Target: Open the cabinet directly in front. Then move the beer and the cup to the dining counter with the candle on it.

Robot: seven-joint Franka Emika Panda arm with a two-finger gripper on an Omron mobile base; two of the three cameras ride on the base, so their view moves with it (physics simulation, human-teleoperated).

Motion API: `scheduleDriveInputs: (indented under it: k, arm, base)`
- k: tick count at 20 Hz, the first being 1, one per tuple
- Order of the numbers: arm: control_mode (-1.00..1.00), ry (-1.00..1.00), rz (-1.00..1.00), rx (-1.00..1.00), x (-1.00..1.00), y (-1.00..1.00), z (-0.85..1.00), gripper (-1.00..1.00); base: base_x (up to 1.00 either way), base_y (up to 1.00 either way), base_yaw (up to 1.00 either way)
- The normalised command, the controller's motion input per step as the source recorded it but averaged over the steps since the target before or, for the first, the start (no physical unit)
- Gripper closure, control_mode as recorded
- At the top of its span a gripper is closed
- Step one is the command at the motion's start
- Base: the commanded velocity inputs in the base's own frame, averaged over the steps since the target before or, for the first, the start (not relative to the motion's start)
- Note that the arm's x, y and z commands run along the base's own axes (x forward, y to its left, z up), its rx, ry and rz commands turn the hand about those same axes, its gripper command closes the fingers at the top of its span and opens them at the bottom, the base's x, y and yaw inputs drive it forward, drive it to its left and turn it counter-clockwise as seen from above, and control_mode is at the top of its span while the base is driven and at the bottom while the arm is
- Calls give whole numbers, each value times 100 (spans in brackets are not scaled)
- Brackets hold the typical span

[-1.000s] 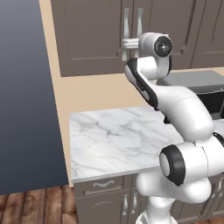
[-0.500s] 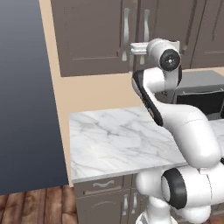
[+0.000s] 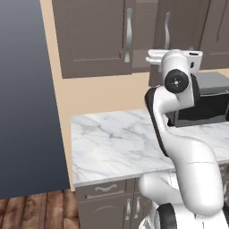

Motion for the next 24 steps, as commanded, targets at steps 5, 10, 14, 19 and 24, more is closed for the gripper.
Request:
scheduleDriveInputs:
  k: [5,10,14,19,24]
  arm:
    - [-100,0,-27,4,-100,-100,16,100]
    - [-100,0,-26,9,-84,-80,6,-100]
    - [-100,1,-1,0,-3,-1,0,-100]
    - [-100,0,0,0,-83,15,-4,-100]
    - [-100,-2,0,-2,-56,58,1,-100]
  base:
    - [0,0,0]
    - [0,0,0]
    - [0,0,0]
    - [0,0,0]
    - [0,0,0]
